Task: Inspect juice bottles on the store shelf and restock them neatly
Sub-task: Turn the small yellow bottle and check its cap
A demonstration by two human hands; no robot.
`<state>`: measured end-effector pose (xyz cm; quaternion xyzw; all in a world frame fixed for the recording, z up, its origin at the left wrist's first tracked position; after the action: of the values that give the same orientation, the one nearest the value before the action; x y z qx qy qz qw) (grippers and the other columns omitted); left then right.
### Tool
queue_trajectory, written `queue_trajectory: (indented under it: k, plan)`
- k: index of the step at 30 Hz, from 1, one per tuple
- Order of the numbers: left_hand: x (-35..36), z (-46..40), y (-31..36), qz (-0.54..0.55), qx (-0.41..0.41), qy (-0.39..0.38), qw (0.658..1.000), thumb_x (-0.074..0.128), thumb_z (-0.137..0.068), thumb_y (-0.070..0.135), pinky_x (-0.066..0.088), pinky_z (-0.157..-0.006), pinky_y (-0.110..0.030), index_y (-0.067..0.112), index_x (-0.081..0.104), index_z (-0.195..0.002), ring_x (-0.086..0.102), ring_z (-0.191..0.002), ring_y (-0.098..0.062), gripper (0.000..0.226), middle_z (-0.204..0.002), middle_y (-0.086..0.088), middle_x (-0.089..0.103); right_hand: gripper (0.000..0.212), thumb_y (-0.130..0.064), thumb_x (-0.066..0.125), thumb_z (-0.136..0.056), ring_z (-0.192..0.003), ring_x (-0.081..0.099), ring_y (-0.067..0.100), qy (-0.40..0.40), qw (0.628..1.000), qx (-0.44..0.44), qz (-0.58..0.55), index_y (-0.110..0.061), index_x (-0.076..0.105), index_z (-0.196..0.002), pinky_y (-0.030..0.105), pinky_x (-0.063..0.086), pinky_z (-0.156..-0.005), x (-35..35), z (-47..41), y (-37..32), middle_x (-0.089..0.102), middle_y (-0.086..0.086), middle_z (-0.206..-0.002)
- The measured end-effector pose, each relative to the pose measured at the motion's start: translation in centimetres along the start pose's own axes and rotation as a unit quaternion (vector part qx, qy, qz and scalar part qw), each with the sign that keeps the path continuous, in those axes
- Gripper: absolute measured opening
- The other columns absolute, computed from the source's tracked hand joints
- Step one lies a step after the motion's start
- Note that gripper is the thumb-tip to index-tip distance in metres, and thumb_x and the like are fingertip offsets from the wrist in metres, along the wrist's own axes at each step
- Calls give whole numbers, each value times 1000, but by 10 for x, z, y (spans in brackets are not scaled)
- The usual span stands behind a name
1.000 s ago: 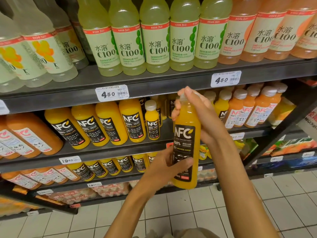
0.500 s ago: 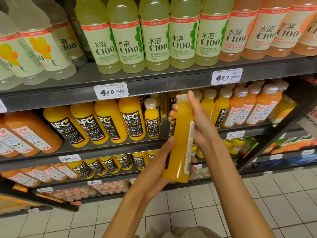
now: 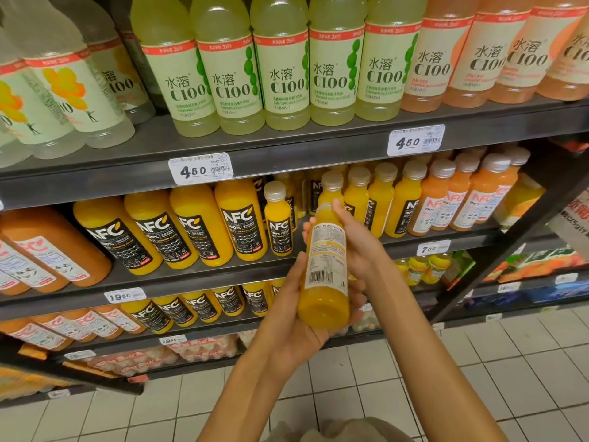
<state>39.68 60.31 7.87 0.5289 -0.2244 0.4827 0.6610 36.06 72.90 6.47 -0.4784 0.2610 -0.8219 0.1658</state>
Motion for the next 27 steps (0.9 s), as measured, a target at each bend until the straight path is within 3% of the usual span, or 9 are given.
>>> queue_trajectory:
  k: [5,9,14,18,21,24,27]
  plan:
    - [-18,-1,0,-194,0,104,975,40,-77,57,59,-67,-39,17,55,-121,72,-80,-26,61,-95,-15,73,33,-40,52,-94,-69,72,22,43,988,-36,145,-9,53,-104,38,58,-65,-7,-4,-9,71,6,-67]
    - [-18,0,-6,-137,-4,117,984,55,-73,49,58,-59,-34,10,61,-109,69,-66,-25,54,-85,-17,71,26,-43,49,-95,-75,73,22,64,973,-31,220,-17,53,-98,45,56,-77,-13,-6,-9,74,5,-70]
    - [-7,2,-1,76,-28,26,996,60,-80,44,58,-59,-33,4,53,-127,67,-68,-24,62,-93,-19,64,40,-44,44,-97,-85,71,30,6,996,45,79,-9,56,-110,43,55,-70,-18,-8,10,72,21,-95]
    - [-4,-1,3,152,-16,3,988,64,-79,39,59,-60,-34,6,56,-126,68,-73,-27,59,-102,-19,64,49,-43,45,-97,-80,72,30,-12,997,79,5,-3,51,-123,41,59,-63,-20,-13,24,72,21,-93]
    - [-7,-4,0,140,-13,-2,990,61,-82,40,59,-65,-36,4,60,-122,67,-79,-27,54,-106,-20,63,51,-40,49,-96,-76,71,29,4,996,85,-29,-3,48,-131,40,59,-61,-21,-17,24,71,20,-89]
    - [-14,-6,-4,91,-22,11,996,58,-83,42,59,-67,-36,2,60,-120,67,-77,-27,55,-100,-21,63,42,-37,54,-93,-77,72,27,-21,998,33,-39,-2,55,-116,39,59,-63,-16,-16,10,72,17,-83]
    - [-29,-10,-2,-60,28,65,996,60,-79,43,58,-76,-39,12,57,-122,68,-89,-27,53,-106,-17,67,54,-36,59,-85,-84,71,25,-56,995,-79,39,0,51,-124,36,58,-68,-9,-9,-16,71,12,-89]
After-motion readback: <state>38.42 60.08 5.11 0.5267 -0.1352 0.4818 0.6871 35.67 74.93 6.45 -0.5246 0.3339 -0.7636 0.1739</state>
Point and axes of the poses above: each hand's wrist, its own z-axis away from the middle knuckle, its own x-axis out of the palm, y = z × x, the point moved 5 cm from there along -z, towards the middle knuckle
